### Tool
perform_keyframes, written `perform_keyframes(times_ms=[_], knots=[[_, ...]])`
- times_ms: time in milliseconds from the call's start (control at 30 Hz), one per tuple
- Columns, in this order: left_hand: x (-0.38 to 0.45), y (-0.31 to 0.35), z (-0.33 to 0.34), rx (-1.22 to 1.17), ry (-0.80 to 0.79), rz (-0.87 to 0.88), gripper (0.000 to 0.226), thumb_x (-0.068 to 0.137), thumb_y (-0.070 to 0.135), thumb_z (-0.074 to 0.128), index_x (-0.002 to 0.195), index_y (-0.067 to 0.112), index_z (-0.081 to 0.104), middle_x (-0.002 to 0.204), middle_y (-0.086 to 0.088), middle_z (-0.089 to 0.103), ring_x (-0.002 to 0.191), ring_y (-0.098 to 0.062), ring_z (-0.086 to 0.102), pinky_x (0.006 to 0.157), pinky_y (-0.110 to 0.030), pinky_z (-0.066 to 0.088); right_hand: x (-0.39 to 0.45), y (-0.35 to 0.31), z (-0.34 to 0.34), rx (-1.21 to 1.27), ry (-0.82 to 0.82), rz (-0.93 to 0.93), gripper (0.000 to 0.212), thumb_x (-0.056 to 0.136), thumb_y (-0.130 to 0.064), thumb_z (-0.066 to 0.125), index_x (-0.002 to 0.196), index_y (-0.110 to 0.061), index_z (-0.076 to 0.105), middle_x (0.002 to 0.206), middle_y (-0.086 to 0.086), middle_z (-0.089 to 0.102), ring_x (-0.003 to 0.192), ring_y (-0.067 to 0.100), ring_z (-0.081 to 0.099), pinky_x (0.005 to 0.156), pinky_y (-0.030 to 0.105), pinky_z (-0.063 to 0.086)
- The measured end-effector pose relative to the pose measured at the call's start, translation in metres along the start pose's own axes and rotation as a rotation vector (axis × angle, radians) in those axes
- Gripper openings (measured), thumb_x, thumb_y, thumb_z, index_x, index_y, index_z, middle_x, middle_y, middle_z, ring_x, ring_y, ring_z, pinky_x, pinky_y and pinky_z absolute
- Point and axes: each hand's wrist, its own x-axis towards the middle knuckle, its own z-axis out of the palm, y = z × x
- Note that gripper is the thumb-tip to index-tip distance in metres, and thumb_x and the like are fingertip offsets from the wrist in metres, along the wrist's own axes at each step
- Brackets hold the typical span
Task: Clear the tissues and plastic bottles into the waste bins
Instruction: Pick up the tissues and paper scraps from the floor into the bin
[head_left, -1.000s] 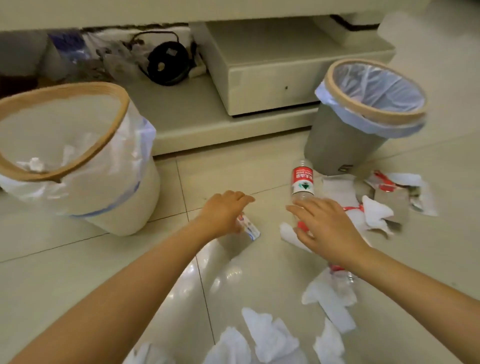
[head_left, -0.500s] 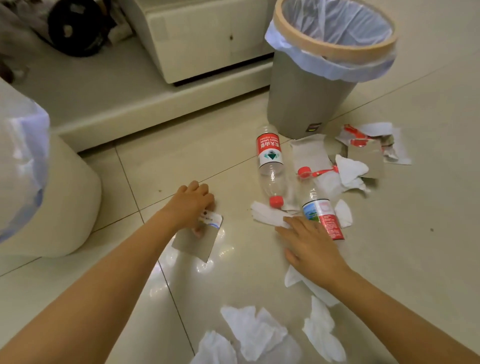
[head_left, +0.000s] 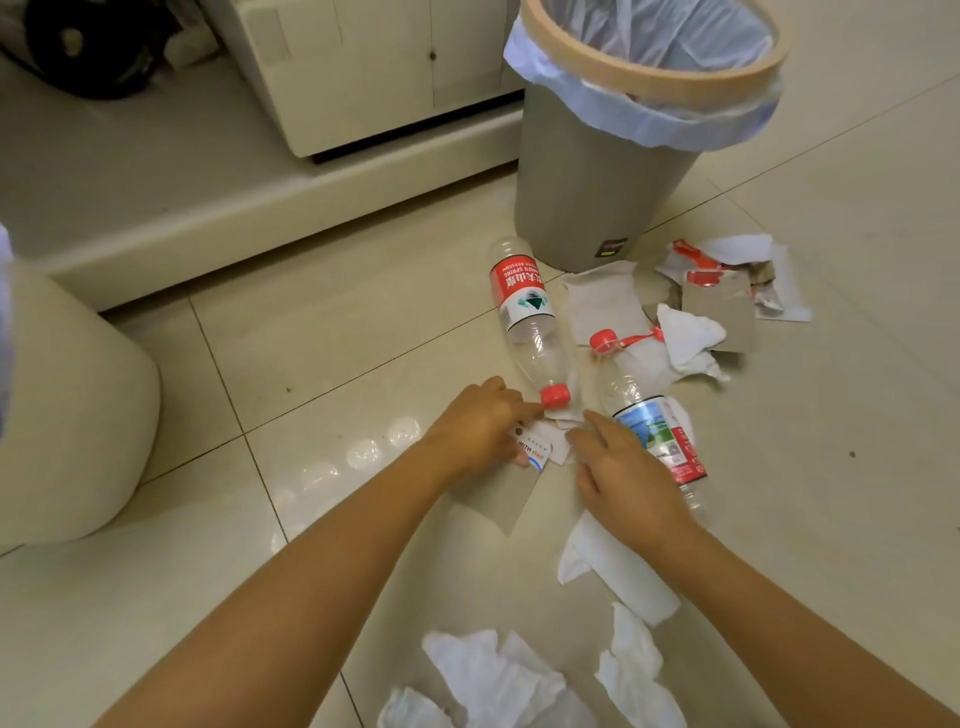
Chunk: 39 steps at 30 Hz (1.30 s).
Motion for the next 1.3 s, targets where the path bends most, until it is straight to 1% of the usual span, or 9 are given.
perform_keyframes(times_ms=[200,433,533,667,800,900,1033,1200,1300], knots=[[-0.006,-0.001,0.006,0.067,0.039,-0.076,0.055,0.073,0.044,0.075,0.121,0.025,0.055,0.127,0.002,0.042,0.118,-0.02,0.034,0.084,-0.026,0.024,0.037,-0.006,-0.007,0.198,-0.039,0.129,0.049,0.088,-0.007,0.046,0.135,-0.021,0.048,0.132,0.014,0.043,0.122,0.035,0.041,0.095,0.038,0.04],[-0.029,-0.009,0.0,-0.203,-0.127,-0.378,0.038,0.078,0.037,0.073,0.108,0.022,0.057,0.106,0.004,0.061,0.079,-0.015,0.055,0.067,-0.026,0.033,0.047,-0.01,0.003,0.19,-0.167,0.198,0.037,0.088,-0.021,0.051,0.121,-0.006,0.056,0.143,0.008,0.038,0.121,0.029,0.043,0.094,0.034,0.042],[-0.04,-0.017,-0.004,-0.199,-0.161,-0.477,0.03,0.082,0.039,0.069,0.105,0.021,0.062,0.1,0.005,0.06,0.084,-0.015,0.051,0.064,-0.027,0.033,0.038,-0.018,0.002,0.314,-0.126,0.25,0.039,0.088,-0.02,0.054,0.123,-0.003,0.055,0.139,0.006,0.043,0.116,0.025,0.049,0.09,0.03,0.04],[-0.053,-0.026,-0.009,-0.323,-0.081,-0.574,0.02,0.086,0.037,0.064,0.091,0.019,0.058,0.087,0.003,0.057,0.079,-0.018,0.052,0.058,-0.027,0.034,0.015,-0.046,-0.001,0.585,0.064,0.254,0.038,0.084,-0.012,0.062,0.122,-0.007,0.06,0.125,0.006,0.055,0.108,0.02,0.055,0.092,0.024,0.038],[-0.06,-0.035,-0.013,-0.719,0.112,-0.751,0.021,0.086,0.031,0.066,0.082,0.012,0.055,0.075,-0.001,0.057,0.073,-0.021,0.053,0.062,-0.031,0.041,-0.012,-0.081,0.011,0.736,-0.04,0.139,0.039,0.087,-0.016,0.062,0.125,-0.01,0.057,0.124,-0.001,0.055,0.105,0.01,0.054,0.096,0.026,0.042],[-0.064,-0.034,-0.013,-0.926,0.2,-0.815,0.026,0.086,0.036,0.066,0.08,0.011,0.058,0.081,-0.006,0.064,0.068,-0.02,0.057,0.062,-0.032,0.048,-0.014,-0.093,0.02,0.639,-0.167,0.037,0.05,0.09,-0.027,0.058,0.137,-0.016,0.046,0.14,-0.004,0.045,0.127,0.015,0.04,0.106,0.025,0.031],[-0.072,-0.028,-0.008,-0.916,0.144,-0.749,0.038,0.072,0.042,0.08,0.078,0.01,0.059,0.067,-0.003,0.061,0.059,-0.018,0.057,0.059,-0.031,0.047,-0.011,-0.101,0.016,0.5,-0.23,-0.093,0.048,0.094,-0.033,0.053,0.14,-0.025,0.042,0.147,-0.007,0.038,0.136,0.014,0.026,0.108,0.021,0.021],[-0.073,-0.028,-0.001,-0.788,0.115,-0.748,0.046,0.063,0.032,0.087,0.09,0.004,0.062,0.072,-0.004,0.063,0.061,-0.02,0.058,0.064,-0.035,0.049,-0.021,-0.079,0.005,0.423,-0.102,-0.056,0.03,0.088,-0.028,0.059,0.117,-0.025,0.063,0.123,-0.01,0.058,0.115,0.014,0.05,0.094,0.025,0.04],[-0.075,-0.028,0.0,-0.808,0.1,-0.714,0.042,0.065,0.028,0.085,0.087,0.001,0.061,0.066,-0.006,0.065,0.053,-0.02,0.058,0.06,-0.032,0.049,-0.03,-0.044,-0.007,0.227,-0.064,0.042,0.046,0.082,-0.033,0.065,0.126,-0.026,0.053,0.131,-0.007,0.05,0.117,0.018,0.047,0.087,0.028,0.043]])
